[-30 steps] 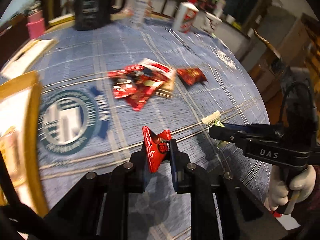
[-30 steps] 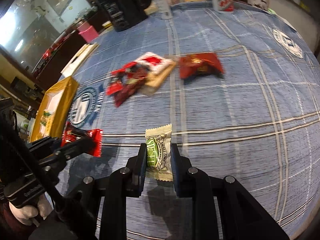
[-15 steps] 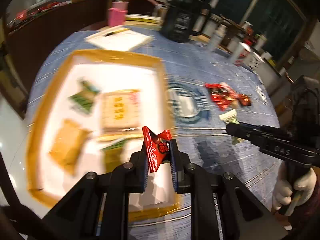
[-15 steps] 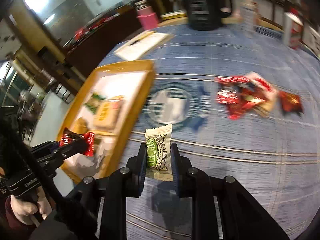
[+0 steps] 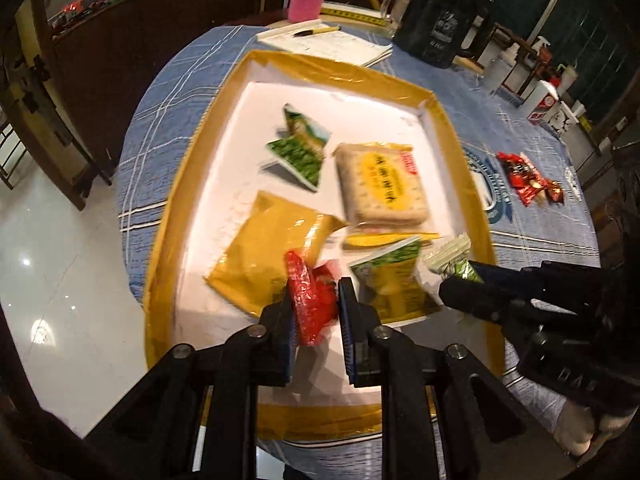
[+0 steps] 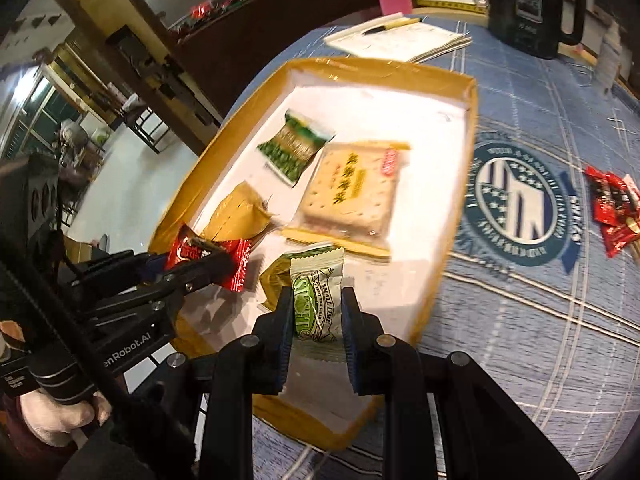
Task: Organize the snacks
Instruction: 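Carry both candies over the white tray and open both tools to drop them, then move both tools back toward the remaining red candies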
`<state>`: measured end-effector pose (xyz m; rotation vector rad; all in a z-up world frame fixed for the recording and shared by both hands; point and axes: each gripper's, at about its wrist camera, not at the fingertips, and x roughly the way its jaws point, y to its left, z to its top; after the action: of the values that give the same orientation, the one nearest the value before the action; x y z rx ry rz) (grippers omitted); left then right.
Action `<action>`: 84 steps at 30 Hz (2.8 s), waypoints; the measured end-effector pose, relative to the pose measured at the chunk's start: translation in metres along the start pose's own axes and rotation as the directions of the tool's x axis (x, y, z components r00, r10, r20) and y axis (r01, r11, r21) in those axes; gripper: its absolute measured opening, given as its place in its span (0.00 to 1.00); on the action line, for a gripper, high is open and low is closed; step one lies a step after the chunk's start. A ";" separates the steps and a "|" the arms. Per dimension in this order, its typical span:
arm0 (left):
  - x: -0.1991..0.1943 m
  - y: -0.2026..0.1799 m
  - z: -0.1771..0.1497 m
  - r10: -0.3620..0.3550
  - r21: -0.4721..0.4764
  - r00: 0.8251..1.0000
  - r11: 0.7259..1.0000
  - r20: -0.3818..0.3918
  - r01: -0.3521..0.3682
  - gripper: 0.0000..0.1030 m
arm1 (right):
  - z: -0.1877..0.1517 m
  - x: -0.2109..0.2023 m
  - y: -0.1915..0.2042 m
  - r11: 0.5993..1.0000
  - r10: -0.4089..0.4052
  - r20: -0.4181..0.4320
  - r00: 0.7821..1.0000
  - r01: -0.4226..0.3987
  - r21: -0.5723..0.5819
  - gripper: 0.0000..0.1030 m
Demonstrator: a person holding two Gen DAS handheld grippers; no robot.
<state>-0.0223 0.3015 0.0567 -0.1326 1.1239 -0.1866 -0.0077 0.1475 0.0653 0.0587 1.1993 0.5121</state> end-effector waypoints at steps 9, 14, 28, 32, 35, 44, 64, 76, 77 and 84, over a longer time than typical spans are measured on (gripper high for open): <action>-0.005 0.007 0.007 0.081 0.019 0.997 0.997 0.010 -0.081 0.20 | 0.002 0.014 0.016 0.999 -0.049 -0.018 0.999 0.049 -0.006 0.21; -0.016 0.008 0.018 0.141 0.006 0.989 0.990 0.037 -0.141 0.51 | -0.005 0.016 0.026 0.999 -0.043 -0.041 0.998 0.042 -0.026 0.21; -0.039 -0.013 0.029 0.227 0.047 0.970 0.972 0.086 -0.231 0.67 | -0.012 0.008 0.031 0.999 -0.047 -0.015 0.999 0.047 -0.024 0.35; -0.043 -0.018 0.028 0.230 0.060 0.969 0.970 0.092 -0.236 0.67 | -0.013 0.001 0.026 0.999 -0.046 0.005 0.999 0.046 -0.002 0.35; -0.045 -0.023 0.027 0.230 0.068 0.968 0.969 0.096 -0.237 0.67 | -0.013 -0.006 0.022 0.998 -0.055 0.023 0.998 0.055 0.017 0.35; -0.043 -0.035 0.027 0.168 0.076 0.983 0.982 0.070 -0.173 0.72 | -0.029 -0.033 -0.010 0.990 -0.083 0.064 0.995 0.075 0.119 0.35; -0.013 -0.169 0.041 -0.074 0.065 0.995 0.995 0.062 0.070 0.72 | -0.078 -0.205 -0.332 0.701 -0.676 -0.003 0.737 0.645 0.304 0.39; 0.008 -0.217 0.022 0.011 -0.017 1.000 1.000 0.024 -0.011 0.72 | 0.051 -0.094 -0.331 0.918 -0.368 0.116 0.923 0.341 0.202 0.36; 0.007 -0.215 0.019 0.022 -0.030 0.999 0.999 0.024 -0.021 0.72 | 0.059 -0.084 -0.330 0.922 -0.362 0.109 0.926 0.338 0.191 0.35; -0.002 -0.189 0.009 0.080 -0.120 0.997 0.990 0.023 -0.076 0.72 | 0.074 -0.041 -0.314 0.970 -0.194 0.020 0.981 0.188 0.154 0.19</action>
<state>-0.0305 0.1172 0.0997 -0.1961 1.1105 -0.0480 0.1576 -0.1308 0.0316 0.0807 1.1938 0.2497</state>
